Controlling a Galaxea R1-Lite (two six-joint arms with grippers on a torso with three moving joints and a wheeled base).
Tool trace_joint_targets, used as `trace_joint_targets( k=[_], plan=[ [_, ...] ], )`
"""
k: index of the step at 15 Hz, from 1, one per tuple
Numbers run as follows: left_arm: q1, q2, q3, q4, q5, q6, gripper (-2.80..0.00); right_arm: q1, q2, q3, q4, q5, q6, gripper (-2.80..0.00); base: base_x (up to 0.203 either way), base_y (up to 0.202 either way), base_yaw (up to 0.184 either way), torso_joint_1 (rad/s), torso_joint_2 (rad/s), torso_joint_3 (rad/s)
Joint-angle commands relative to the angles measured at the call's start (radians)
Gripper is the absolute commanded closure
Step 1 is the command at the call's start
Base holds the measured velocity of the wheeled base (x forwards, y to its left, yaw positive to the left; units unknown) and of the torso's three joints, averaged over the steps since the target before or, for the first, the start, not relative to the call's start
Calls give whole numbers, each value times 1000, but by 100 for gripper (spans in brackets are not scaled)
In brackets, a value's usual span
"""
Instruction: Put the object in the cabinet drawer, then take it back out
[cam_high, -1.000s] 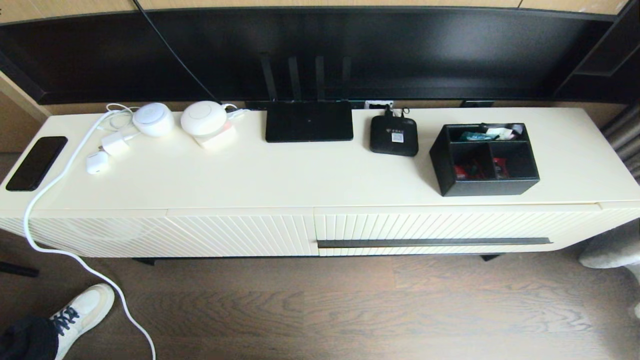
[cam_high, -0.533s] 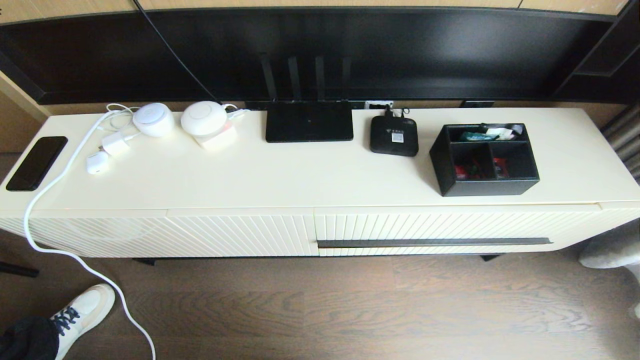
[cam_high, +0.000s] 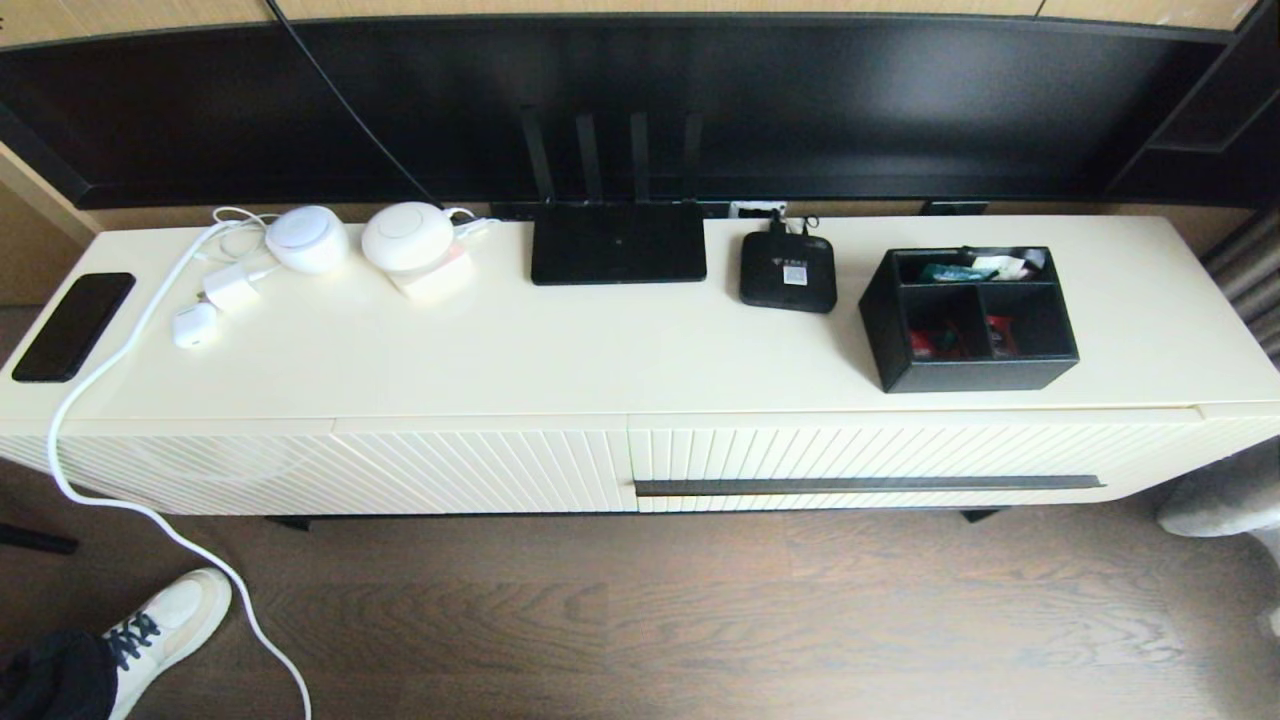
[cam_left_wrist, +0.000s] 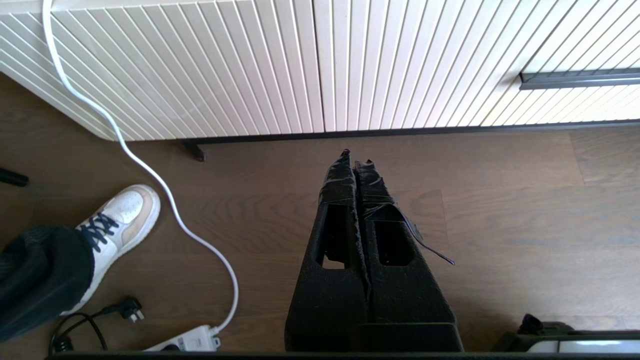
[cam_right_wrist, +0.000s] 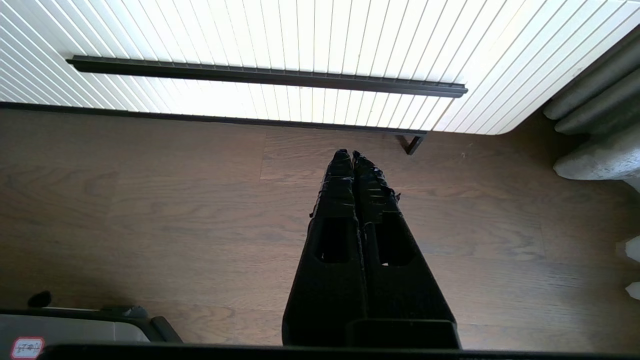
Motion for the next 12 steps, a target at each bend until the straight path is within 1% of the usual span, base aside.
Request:
trace_joint_targets(
  k=[1, 12],
  plan=[
    [0, 2, 0, 0, 0, 0, 0, 0, 1, 0, 3, 0, -1, 0, 0, 0, 0, 0, 0, 0],
    [0, 2, 0, 0, 0, 0, 0, 0, 2, 0, 3, 0, 6, 0, 0, 0, 0, 0, 0, 0]
  ],
)
